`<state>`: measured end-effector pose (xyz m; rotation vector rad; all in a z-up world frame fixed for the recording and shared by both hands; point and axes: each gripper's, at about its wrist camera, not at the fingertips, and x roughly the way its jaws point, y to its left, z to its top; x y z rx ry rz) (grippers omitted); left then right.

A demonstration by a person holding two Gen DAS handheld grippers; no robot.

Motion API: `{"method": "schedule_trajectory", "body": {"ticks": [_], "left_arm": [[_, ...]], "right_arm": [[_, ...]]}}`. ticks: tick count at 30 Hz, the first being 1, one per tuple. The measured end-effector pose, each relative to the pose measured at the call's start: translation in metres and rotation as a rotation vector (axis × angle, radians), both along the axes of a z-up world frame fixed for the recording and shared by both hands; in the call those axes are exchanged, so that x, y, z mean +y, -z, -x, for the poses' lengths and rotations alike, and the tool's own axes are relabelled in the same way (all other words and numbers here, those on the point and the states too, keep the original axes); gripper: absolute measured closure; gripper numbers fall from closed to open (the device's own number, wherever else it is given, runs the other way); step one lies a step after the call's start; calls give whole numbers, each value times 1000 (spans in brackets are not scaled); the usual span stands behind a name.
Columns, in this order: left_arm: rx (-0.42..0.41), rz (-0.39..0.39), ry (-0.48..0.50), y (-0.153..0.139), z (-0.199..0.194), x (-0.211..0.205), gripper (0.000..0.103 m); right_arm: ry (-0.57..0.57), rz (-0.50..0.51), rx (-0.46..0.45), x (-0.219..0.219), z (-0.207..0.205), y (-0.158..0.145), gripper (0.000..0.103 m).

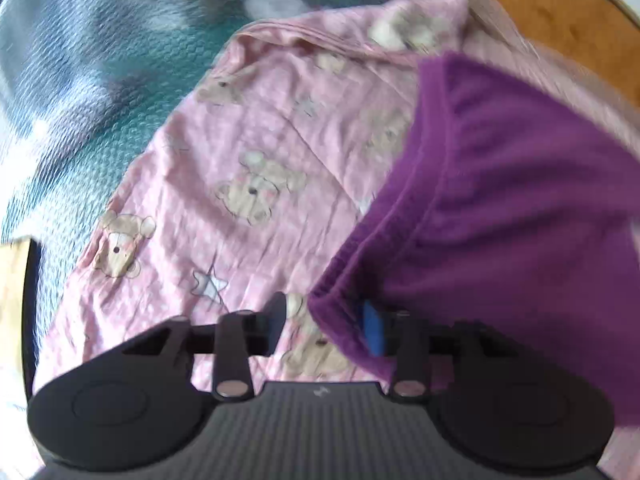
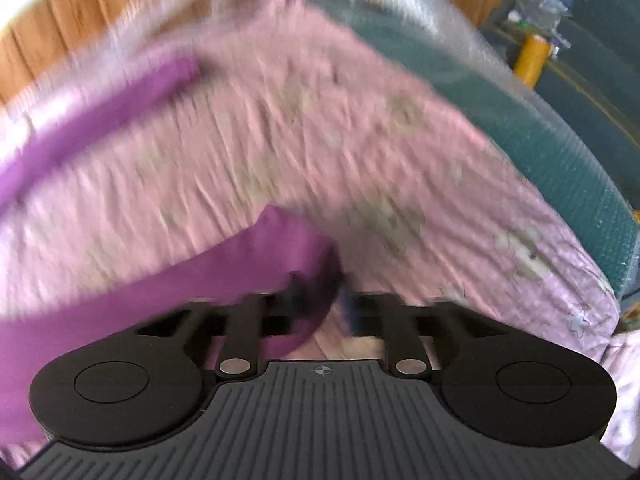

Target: Fold clothes

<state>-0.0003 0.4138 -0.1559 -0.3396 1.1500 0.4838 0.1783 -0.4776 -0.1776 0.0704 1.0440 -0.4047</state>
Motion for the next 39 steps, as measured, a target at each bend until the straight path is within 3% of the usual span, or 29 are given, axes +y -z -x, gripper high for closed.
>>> {"method": "schedule_trajectory", "body": {"ticks": [2,4,5,7,10,13,15,16,18,21,24,28,31,34,36,37,38,39], "left_arm": [[-28,-41,12,-10,12,-4,48],[-78,-82,-9,-24,24,-9,52],[-103,-101,-18,-32,30,-11,53],[-152,-58,33,-35,17,-28,53],[-212,5,112,-35,-5,-55,51],[-164,36,122,-5,-27,-72,51],[-116,17,87,14,-29,-68,52],[-91,8,70,23,-29,-66,51],[-43,-10,33,41,-30,-62,51],[-28,15,-57,26,-23,-53,57],[-26,20,-117,15,-26,-52,55],[46,-17,-116,6,-54,-61,53],[66,-45,-78,-4,-79,-74,52],[31,-36,-95,-18,-97,-81,50],[-19,7,-142,-26,-109,-80,50],[-45,28,-164,-29,-115,-79,50],[-70,48,-186,-31,-121,-78,50],[-96,69,-207,-34,-128,-76,50]], "right_arm": [[75,121,-23,0,12,-12,59],[57,109,-109,10,27,-34,58],[19,86,-147,18,31,-43,56],[-122,48,-185,45,31,-52,51],[-290,-7,-134,82,8,-29,48],[-403,-57,-64,111,-19,7,51],[-388,-71,-28,106,-26,31,55],[-374,-79,-33,97,-27,38,43],[-318,-113,-19,71,-32,39,40],[-322,-164,3,47,-53,16,50],[-389,-171,-90,39,-98,-21,40],[-421,-155,-193,44,-211,-48,35],[-428,-160,-180,54,-295,-34,32],[-435,-156,-139,64,-371,-12,32],[-455,-162,-99,70,-397,9,37],[-475,-172,-73,72,-405,18,51],[-498,-184,-45,75,-410,26,92],[-549,-193,-65,79,-405,23,100]]}}
